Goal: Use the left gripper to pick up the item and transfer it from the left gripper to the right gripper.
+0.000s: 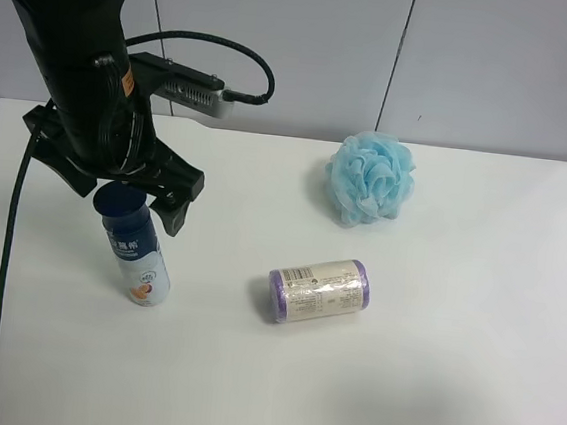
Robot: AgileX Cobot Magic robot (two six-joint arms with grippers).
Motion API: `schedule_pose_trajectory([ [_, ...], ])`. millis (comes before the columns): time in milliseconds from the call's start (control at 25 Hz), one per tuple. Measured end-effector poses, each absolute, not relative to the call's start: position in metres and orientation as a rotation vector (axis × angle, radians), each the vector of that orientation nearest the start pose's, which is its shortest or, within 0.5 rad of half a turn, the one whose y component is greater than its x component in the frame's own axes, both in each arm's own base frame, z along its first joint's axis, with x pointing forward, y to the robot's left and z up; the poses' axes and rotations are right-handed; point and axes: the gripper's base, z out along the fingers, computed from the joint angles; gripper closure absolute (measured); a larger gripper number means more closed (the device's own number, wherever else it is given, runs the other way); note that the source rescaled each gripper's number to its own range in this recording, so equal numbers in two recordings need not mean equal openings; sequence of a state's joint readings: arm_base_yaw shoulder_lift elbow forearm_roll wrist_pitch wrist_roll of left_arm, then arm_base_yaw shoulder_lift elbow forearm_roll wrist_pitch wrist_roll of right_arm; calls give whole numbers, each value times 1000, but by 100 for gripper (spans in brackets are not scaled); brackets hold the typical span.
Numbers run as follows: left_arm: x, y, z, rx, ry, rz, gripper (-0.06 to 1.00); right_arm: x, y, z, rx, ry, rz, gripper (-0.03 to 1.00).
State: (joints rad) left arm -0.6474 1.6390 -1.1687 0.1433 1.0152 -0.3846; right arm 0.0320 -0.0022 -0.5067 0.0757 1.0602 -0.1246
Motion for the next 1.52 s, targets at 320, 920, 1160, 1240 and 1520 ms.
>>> schedule_pose_trajectory([
  [320, 255, -179, 229, 489, 2879, 36, -6, -6, 6, 279, -163, 2026, 32, -3],
  [920, 259, -182, 215, 507, 2910, 67, 13, -6, 6, 279, -163, 2026, 32, -3],
  [1160, 259, -182, 215, 507, 2910, 67, 66, -6, 6, 279, -163, 2026, 32, -3],
  [1240, 259, -182, 215, 507, 2910, 67, 87, -6, 6, 279, -163, 2026, 32, -3],
  [1520, 260, -182, 214, 510, 2909, 65, 94, -6, 6, 279, -163, 2026, 32, -3],
])
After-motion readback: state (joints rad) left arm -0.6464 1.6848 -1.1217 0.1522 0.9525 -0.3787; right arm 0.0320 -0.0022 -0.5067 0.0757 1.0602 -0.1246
